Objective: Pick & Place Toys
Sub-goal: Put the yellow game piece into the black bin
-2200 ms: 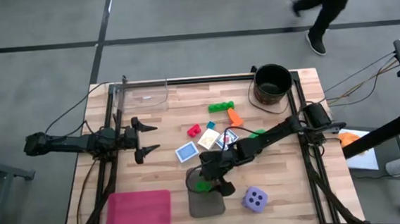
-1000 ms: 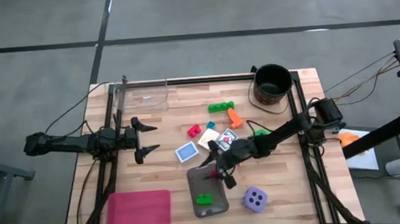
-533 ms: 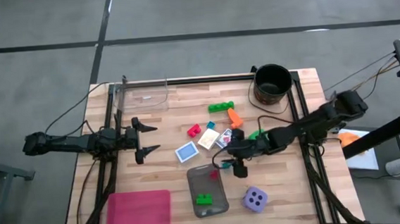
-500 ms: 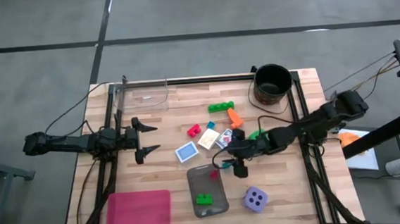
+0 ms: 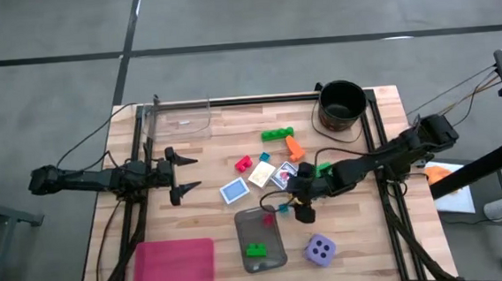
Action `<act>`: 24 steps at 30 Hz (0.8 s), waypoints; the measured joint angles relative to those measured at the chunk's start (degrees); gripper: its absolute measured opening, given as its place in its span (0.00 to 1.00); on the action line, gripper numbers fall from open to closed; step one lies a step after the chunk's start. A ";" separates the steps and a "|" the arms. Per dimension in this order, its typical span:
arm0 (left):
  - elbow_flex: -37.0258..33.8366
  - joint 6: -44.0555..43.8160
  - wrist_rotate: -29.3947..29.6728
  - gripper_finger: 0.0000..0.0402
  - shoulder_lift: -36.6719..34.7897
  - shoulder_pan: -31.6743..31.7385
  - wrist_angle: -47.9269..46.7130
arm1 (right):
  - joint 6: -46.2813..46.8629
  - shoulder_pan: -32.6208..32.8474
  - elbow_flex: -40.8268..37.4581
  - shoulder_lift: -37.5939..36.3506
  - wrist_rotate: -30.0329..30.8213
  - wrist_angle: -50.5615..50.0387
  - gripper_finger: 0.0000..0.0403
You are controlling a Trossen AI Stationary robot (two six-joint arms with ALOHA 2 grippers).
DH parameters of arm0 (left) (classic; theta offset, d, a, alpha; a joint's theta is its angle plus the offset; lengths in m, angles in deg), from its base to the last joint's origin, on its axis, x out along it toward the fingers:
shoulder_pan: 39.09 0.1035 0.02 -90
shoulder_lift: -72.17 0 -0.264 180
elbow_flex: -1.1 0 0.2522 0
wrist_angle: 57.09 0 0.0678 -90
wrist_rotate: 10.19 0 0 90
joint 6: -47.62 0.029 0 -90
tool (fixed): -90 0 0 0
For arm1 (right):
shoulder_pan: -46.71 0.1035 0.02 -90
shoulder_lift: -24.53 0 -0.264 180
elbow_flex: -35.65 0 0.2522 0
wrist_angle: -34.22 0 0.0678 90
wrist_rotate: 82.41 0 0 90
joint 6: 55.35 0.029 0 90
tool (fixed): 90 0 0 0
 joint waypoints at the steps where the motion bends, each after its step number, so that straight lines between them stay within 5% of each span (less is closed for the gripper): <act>1: 0.00 0.00 0.00 0.92 0.05 0.00 0.00 | 0.84 0.00 0.89 0.66 0.00 -1.81 0.91; 13: 0.00 0.00 0.00 0.92 0.05 0.00 -0.03 | 7.16 0.00 8.23 10.44 -0.14 -12.49 0.95; 24: 0.00 0.00 0.01 0.92 0.05 0.01 -0.03 | 6.13 0.49 15.83 20.18 -0.99 -21.11 0.70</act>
